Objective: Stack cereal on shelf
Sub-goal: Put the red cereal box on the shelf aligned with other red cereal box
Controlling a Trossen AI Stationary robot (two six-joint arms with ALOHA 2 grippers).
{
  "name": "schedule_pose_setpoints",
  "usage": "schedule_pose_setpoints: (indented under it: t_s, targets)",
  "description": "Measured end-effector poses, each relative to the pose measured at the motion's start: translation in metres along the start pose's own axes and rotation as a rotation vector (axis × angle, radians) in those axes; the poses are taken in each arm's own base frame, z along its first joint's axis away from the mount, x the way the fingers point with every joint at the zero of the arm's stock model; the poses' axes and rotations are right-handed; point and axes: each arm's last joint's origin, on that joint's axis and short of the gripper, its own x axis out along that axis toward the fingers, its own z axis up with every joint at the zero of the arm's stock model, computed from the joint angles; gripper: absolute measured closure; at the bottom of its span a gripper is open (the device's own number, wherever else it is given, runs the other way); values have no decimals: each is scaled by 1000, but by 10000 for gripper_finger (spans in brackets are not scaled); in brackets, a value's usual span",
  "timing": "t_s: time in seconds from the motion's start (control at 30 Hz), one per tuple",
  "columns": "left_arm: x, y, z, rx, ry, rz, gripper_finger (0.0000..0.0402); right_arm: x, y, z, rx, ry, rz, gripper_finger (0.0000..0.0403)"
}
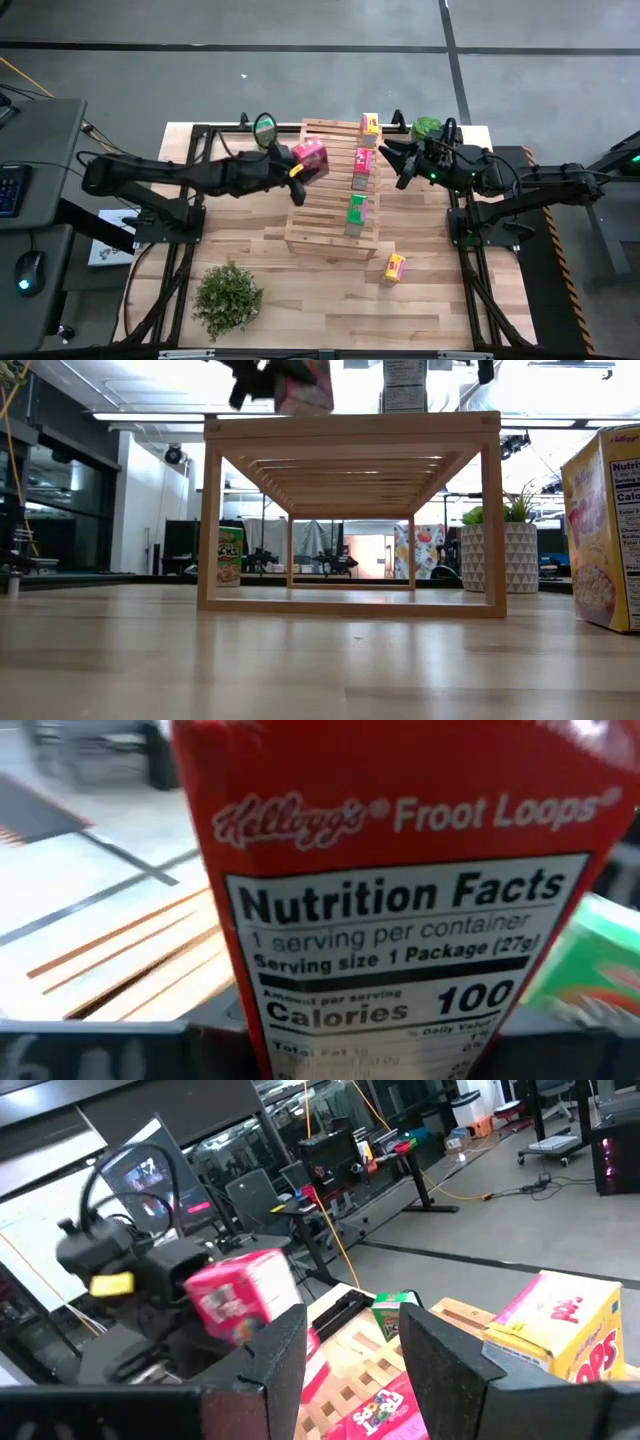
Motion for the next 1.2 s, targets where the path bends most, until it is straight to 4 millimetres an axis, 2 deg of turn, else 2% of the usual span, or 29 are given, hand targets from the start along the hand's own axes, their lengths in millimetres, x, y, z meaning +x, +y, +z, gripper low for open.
schedule_pose_setpoints:
  t_s: [0.17, 0.53, 0.87, 1.2]
  targets:
    - [13, -7, -11, -89, -104, 25, 243, 0, 0, -1, -4, 6, -3, 249]
    - [59, -25, -37, -29, -33, 117, 243, 0, -1, -1, -3, 11, -5, 249]
    - [75, -30, -50, 22, 4, 125, 240, 0, -1, -1, -4, 10, -8, 249]
    - [81, -31, -59, 32, 33, 115, 209, 0, -1, -2, 17, 14, -12, 249]
